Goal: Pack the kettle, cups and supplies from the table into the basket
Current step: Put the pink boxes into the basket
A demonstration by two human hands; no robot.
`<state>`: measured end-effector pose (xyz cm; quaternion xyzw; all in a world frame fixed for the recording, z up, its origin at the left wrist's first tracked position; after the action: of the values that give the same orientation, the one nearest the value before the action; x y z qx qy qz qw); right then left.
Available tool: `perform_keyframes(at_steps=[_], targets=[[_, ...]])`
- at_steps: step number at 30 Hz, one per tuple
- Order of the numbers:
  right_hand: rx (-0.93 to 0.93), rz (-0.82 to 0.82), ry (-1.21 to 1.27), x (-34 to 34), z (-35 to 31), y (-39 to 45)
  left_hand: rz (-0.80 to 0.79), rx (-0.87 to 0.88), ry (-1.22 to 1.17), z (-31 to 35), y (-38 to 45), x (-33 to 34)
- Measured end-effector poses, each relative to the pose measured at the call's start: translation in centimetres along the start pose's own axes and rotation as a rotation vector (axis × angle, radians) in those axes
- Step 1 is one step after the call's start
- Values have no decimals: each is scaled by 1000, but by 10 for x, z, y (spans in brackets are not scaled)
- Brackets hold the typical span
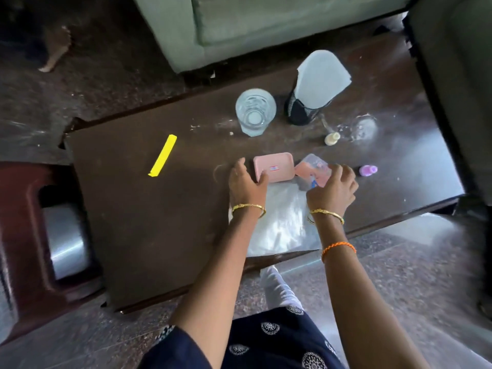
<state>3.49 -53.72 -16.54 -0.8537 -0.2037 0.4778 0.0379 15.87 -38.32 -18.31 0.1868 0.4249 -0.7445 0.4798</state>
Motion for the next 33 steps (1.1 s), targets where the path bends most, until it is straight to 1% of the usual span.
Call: perform_keyframes(at_steps=[2,4,6,8,12,15,18,21,23,25,28,31,33], targets=[[-8,-138,-51,3,8,12,-51,87,145,16,7,16],[-26,-223,-19,3,13,24,-122,169,310,28,12,31],[-40,-269,63,2,15,38,-173,201,426,33,18,41],[-27,-275,141,-1,17,48,-171,188,450,36,24,42],[81,-215,223,-6,23,59,-108,133,319,37,32,32],[105,-177,274,-8,19,61,-43,133,230,36,31,21],[104,-154,405,-11,9,52,25,129,156,31,26,4],[123,-170,587,-13,-3,35,106,47,-16,18,17,-20],[131,-253,685,-7,-16,19,157,-49,-126,0,9,-43],[159,-372,770,3,-32,0,209,-132,-225,-23,0,-66],[201,-547,848,28,-65,-45,301,-205,-387,-66,-13,-114],[157,-739,879,60,-112,-97,412,-236,-473,-112,-25,-174],[100,-862,836,86,-150,-133,485,-251,-492,-145,-34,-218]])
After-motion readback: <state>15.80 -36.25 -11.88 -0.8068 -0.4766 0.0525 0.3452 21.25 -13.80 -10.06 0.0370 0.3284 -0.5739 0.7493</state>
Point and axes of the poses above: each hand's wrist, its own y-axis towards the middle knuckle, its own x-axis out of the palm, z = x × y, the point moved 6 cm from there along y, towards the middle knuckle, and after that the axes turned 11 degrees about y, right-handed, at the moved point
